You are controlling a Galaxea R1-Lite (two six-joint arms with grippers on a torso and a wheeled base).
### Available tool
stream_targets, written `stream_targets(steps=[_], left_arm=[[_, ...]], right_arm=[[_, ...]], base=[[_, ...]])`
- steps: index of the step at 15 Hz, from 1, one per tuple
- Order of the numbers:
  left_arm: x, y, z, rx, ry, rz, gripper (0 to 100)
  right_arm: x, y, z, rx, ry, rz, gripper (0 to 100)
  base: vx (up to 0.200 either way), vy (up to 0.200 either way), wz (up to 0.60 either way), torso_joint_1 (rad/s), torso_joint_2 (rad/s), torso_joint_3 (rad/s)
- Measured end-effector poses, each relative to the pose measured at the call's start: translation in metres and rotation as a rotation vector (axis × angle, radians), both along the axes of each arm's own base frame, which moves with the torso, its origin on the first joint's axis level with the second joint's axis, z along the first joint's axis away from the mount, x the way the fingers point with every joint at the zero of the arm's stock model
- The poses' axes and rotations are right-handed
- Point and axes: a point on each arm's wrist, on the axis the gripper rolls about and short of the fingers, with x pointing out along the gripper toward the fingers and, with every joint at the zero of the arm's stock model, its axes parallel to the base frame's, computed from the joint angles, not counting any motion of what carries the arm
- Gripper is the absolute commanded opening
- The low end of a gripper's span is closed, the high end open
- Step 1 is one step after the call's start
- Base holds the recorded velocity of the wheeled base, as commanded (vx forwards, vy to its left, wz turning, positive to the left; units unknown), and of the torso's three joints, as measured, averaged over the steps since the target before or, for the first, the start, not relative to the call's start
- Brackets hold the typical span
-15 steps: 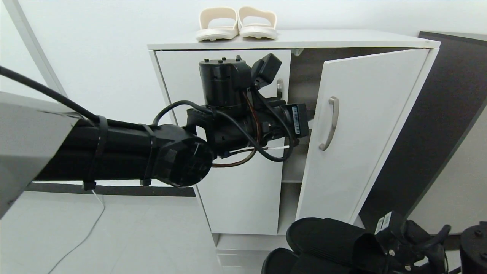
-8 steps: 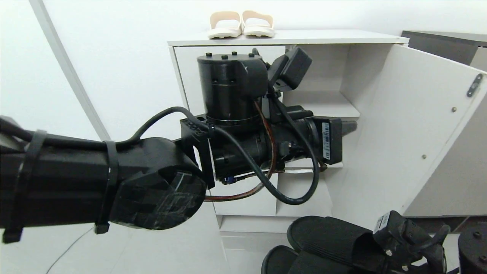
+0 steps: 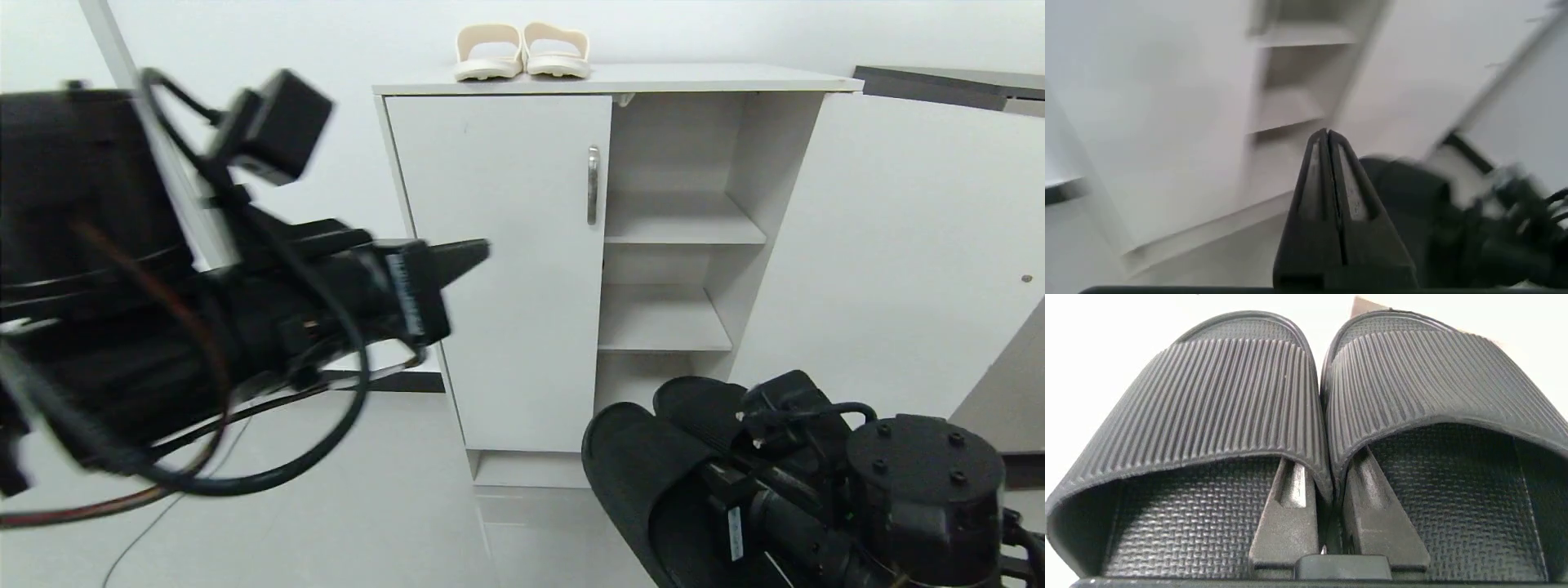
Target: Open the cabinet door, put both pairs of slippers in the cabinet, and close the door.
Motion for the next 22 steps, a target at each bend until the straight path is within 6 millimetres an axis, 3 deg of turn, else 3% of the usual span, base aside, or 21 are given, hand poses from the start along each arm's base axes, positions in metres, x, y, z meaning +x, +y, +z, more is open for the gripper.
stream_targets(steps=[4, 5, 7, 9, 12, 17, 22], left_arm=[[-0.079, 0.093, -0.019, 0.092, -0.03, 0.393, 0], [-0.102, 0.116, -0.029, 0.101, -0.038, 0.521, 0], [-0.143, 0.142, -0.068, 0.129, -0.028, 0.754, 0], [-0.172, 0.148, -0.121, 0.166, -0.002, 0.884, 0], [-0.189, 0.147, -0.183, 0.197, 0.015, 0.911, 0], [-0.196, 0.14, -0.203, 0.197, -0.052, 0.585, 0], [-0.197, 0.14, -0.204, 0.249, -0.081, 0.598, 0]], right_arm=[[0.016, 0.003, -0.003, -0.005, 0.003, -0.05, 0], [0.018, 0.004, -0.002, -0.004, 0.0, -0.058, 0], [0.021, 0.005, -0.003, -0.008, -0.004, -0.083, 0], [0.022, 0.005, -0.003, 0.01, 0.004, -0.097, 0], [0.023, 0.005, -0.005, 0.014, 0.009, -0.103, 0], [0.022, 0.005, -0.007, 0.005, 0.016, -0.097, 0], [0.021, 0.007, -0.011, -0.006, 0.024, -0.091, 0]], base=[[0.0, 0.0, 0.0, 0.0, 0.0, 0.0], [0.0, 0.0, 0.0, 0.0, 0.0, 0.0], [0.0, 0.0, 0.0, 0.0, 0.0, 0.0], [0.0, 0.0, 0.0, 0.0, 0.0, 0.0], [0.0, 0.0, 0.0, 0.0, 0.0, 0.0], [0.0, 0.0, 0.0, 0.0, 0.0, 0.0], [0.0, 0.0, 0.0, 0.0, 0.0, 0.0]])
